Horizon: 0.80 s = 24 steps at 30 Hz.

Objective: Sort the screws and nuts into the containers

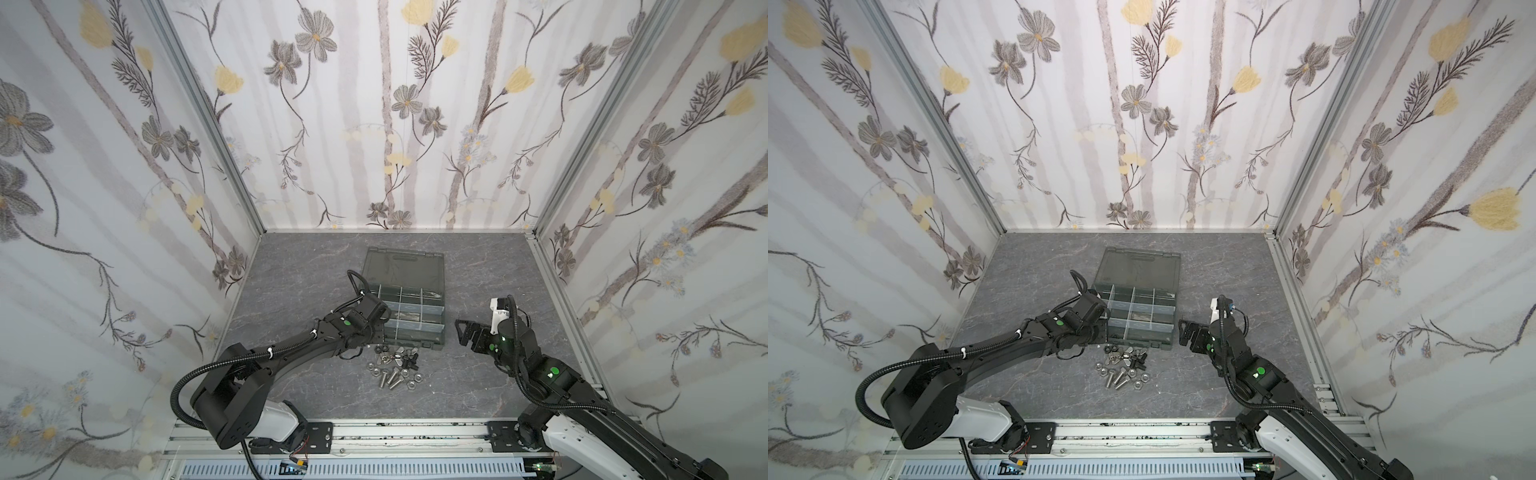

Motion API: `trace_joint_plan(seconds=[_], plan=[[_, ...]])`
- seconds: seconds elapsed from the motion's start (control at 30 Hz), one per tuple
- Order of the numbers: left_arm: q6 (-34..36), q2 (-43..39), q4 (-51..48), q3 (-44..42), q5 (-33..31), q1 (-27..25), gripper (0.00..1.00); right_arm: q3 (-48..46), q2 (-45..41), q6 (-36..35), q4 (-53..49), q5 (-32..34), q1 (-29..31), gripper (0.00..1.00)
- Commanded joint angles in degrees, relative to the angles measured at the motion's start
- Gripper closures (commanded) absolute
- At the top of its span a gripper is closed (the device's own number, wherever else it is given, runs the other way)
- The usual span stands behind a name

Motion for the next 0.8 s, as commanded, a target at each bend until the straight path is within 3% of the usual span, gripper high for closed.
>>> trace_joint_plan(seconds=[0.0, 0.3, 0.77], plan=[[-1.88, -0.70, 0.10, -0.58, 0.74, -0.03, 0.68, 0.54, 0.63, 0.63, 0.44, 0.61, 0.00, 0.00], [-6.36, -3.37, 0.19, -5.85, 1.37, -1.58, 0.69, 2.33, 3.04, -1.04, -0.10, -0.91, 0.02, 0.00], [-9.29, -6.73, 0.36, -8.96, 0.53, -5.53, 0.65, 0.71, -0.62, 1.16, 0.59, -1.12, 0.00, 0.00]])
